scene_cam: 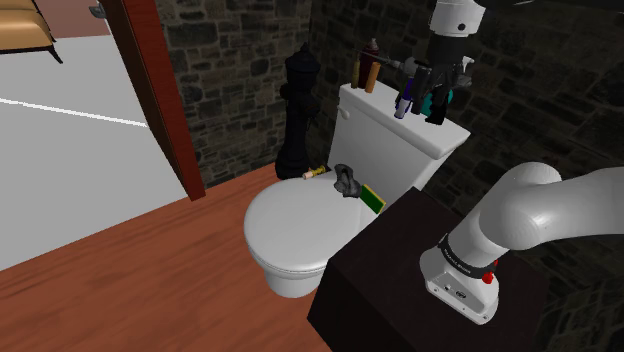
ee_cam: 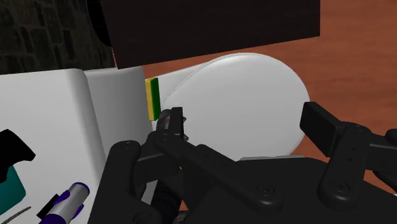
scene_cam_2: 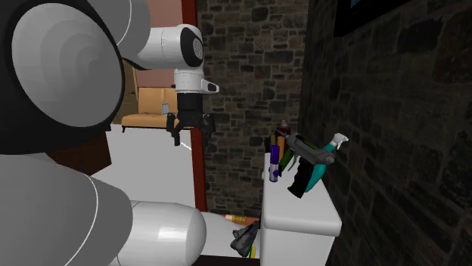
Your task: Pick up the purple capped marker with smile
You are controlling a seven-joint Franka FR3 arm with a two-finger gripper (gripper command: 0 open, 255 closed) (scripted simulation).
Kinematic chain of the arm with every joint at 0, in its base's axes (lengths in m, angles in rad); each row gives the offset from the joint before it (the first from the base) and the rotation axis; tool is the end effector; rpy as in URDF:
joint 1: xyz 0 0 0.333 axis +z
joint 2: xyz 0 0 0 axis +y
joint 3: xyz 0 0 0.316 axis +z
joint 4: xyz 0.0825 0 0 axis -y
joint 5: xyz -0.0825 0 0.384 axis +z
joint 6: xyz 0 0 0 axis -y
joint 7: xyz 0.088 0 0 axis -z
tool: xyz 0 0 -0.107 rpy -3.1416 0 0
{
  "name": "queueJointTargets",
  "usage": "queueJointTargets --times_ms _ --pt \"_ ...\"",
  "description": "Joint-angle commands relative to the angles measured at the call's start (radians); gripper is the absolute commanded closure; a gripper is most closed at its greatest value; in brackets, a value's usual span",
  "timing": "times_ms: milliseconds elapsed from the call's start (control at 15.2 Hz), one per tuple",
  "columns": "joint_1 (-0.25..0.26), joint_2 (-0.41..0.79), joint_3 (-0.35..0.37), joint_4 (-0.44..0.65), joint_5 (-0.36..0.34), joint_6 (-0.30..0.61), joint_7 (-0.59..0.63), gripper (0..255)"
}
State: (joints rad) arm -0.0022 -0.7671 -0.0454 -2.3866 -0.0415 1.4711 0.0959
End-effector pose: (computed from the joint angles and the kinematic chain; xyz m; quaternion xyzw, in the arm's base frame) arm 0.2984 -0.0224 0.5623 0.9951 -0.0645 -0.0742 0.0073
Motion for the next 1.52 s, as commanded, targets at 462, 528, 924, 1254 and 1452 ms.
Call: queueJointTargets --times_ms 462,528,924,1254,1452 --pt "-0.053 0.103 -0.121 0.006 -0.087 0.186 -0.099 0" --pt "-0.06 0.122 -0.139 0.011 -0.096 0.213 -0.113 0" --pt "-0.089 0.25 -0.243 0.067 -0.125 0.366 -0.198 0" --pt "-0.1 0.376 -0.332 0.142 -0.11 0.481 -0.278 0" --pt "-0.103 0.459 -0.385 0.2 -0.081 0.542 -0.333 0"
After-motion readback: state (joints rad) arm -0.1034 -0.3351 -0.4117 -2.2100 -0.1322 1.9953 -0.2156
